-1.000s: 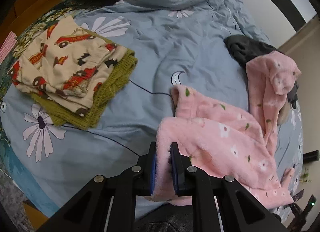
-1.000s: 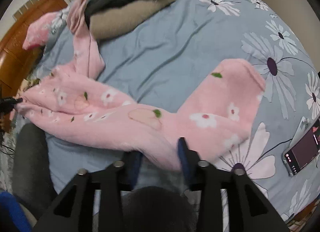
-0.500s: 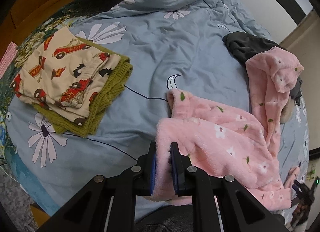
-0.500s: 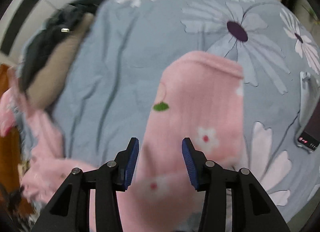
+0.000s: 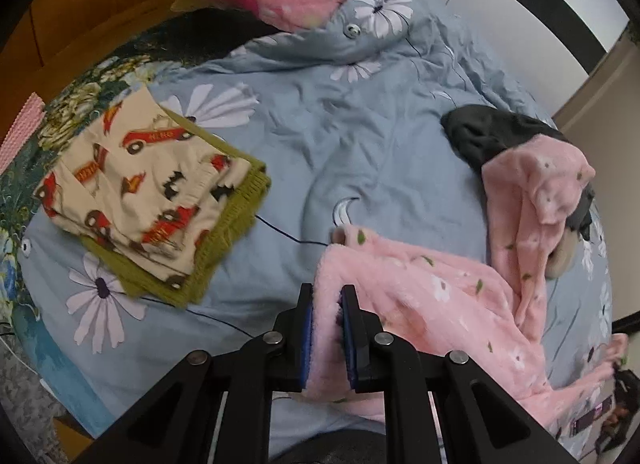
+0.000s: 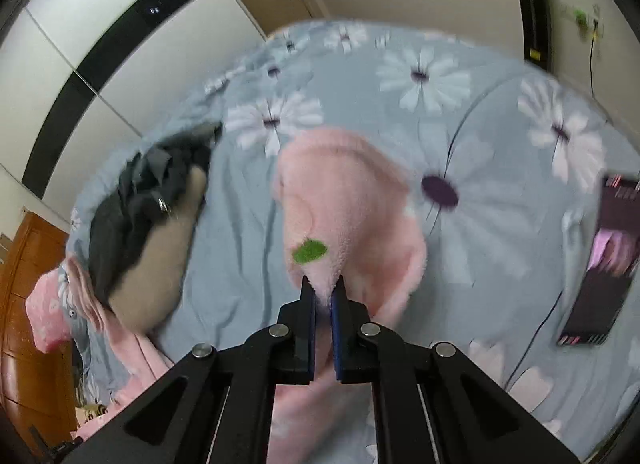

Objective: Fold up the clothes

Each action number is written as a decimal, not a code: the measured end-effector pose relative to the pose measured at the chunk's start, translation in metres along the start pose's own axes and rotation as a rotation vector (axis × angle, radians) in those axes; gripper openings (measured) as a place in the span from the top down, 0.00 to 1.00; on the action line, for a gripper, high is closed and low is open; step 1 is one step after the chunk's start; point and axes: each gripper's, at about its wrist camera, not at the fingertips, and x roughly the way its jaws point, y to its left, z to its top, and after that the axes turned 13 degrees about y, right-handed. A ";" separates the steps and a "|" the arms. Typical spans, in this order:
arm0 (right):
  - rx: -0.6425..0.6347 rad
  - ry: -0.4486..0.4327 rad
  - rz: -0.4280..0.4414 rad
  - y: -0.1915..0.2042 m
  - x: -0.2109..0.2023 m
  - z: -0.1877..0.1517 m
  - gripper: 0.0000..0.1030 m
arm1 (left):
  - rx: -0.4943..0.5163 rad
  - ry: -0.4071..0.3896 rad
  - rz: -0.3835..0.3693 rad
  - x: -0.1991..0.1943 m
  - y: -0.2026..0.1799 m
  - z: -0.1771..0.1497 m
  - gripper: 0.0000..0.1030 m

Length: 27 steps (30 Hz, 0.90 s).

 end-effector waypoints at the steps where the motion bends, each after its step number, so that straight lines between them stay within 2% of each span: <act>1: -0.007 0.019 -0.019 -0.001 0.005 0.001 0.94 | -0.003 0.004 0.021 0.003 0.002 0.001 0.86; 4: 0.003 0.138 -0.070 -0.011 0.043 -0.005 0.91 | -0.063 0.059 0.013 0.023 0.016 0.000 0.86; 7: 0.017 0.178 -0.024 -0.018 0.061 -0.011 0.86 | -0.084 0.089 0.009 0.033 0.021 -0.008 0.86; 8: 0.019 0.178 0.001 -0.020 0.062 -0.012 0.78 | -0.080 0.090 0.014 0.034 0.022 -0.010 0.86; 9: 0.017 0.172 0.032 -0.021 0.059 -0.015 0.65 | -0.082 0.090 0.011 0.034 0.023 -0.011 0.86; 11: 0.004 0.119 0.098 -0.028 0.045 -0.023 0.58 | -0.091 0.090 0.002 0.034 0.025 -0.011 0.86; 13: 0.008 0.085 0.114 -0.038 0.033 -0.033 0.58 | -0.092 0.091 0.003 0.034 0.024 -0.010 0.86; 15: 0.061 0.110 0.095 -0.055 0.031 -0.039 0.58 | -0.086 0.093 0.014 0.036 0.021 -0.008 0.86; 19: 0.234 0.216 0.106 -0.086 0.066 -0.049 0.58 | -0.068 0.104 0.037 0.039 0.015 -0.005 0.86; 23: 0.369 0.238 0.171 -0.098 0.087 -0.050 0.58 | -0.052 0.109 0.037 0.037 0.014 -0.006 0.86; 24: 0.386 0.238 0.180 -0.098 0.090 -0.050 0.61 | -0.052 0.112 0.035 0.037 0.015 -0.007 0.86; 25: 0.384 0.240 0.173 -0.095 0.091 -0.049 0.67 | -0.054 0.115 0.032 0.037 0.016 -0.007 0.86; 26: 0.366 0.242 0.155 -0.089 0.090 -0.048 0.90 | -0.057 0.115 0.025 0.036 0.017 -0.008 0.86; 27: 0.349 0.245 0.136 -0.084 0.088 -0.047 0.95 | -0.060 0.114 0.017 0.036 0.019 -0.008 0.86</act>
